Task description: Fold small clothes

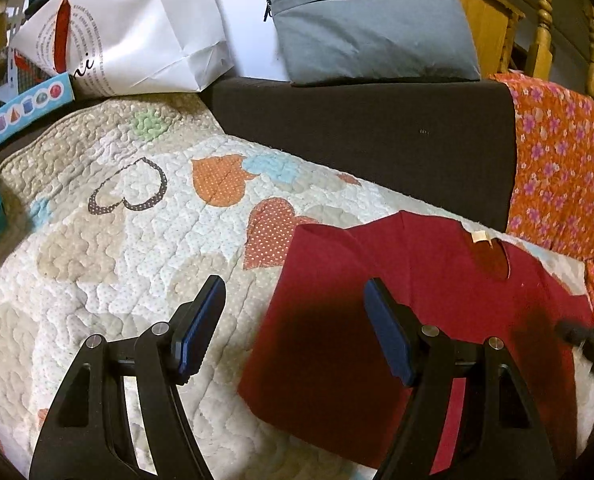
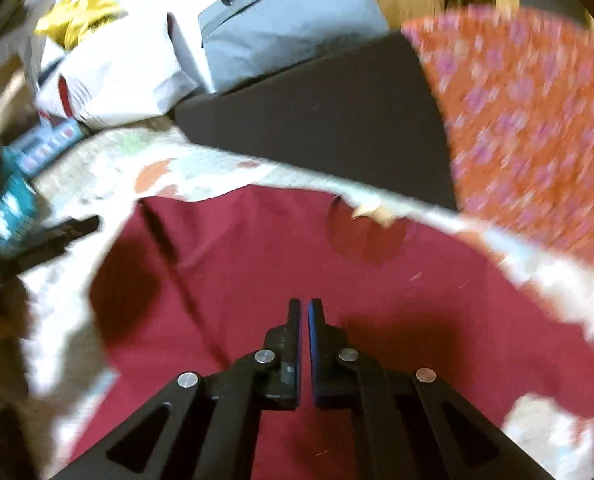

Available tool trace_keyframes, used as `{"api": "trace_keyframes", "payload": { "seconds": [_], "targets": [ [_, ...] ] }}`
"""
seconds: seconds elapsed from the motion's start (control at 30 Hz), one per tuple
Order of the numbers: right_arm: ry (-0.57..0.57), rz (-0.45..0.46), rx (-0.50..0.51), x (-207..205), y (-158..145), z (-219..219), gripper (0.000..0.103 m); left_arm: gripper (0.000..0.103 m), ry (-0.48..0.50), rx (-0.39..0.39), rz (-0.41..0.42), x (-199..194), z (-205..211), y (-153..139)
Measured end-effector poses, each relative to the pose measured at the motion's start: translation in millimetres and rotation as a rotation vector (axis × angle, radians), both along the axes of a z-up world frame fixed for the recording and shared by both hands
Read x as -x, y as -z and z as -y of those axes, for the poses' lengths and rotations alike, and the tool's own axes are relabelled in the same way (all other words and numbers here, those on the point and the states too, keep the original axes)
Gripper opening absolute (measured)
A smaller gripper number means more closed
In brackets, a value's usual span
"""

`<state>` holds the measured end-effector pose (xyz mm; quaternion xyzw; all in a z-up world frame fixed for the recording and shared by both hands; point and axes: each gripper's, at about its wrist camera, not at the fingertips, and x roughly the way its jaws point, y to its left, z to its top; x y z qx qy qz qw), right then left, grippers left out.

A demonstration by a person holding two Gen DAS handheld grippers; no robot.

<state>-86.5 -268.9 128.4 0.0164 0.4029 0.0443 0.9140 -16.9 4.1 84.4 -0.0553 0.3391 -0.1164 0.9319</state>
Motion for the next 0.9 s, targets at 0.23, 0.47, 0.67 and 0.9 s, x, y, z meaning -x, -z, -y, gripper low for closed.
{"api": "trace_keyframes", "payload": {
  "seconds": [0.23, 0.47, 0.67, 0.9],
  "targets": [
    [-0.066, -0.174, -0.085, 14.5, 60.9, -25.4, 0.053, 0.072, 0.02, -0.019, -0.002, 1.0, 5.3, 1.3],
    [-0.175, -0.093, 0.13, 36.3, 64.8, -54.9, 0.006, 0.072, 0.016, -0.018, -0.007, 1.5, 6.9, 2.2],
    [-0.07, 0.078, 0.239, 29.9, 14.1, -18.8, 0.005, 0.072, -0.037, 0.02, 0.013, 0.0, -4.7, -1.0],
    [0.177, 0.098, 0.358, 2.8, -5.6, 64.9, 0.005, 0.072, -0.013, 0.016, -0.02, -4.9, 3.9, 7.1]
  ]
}}
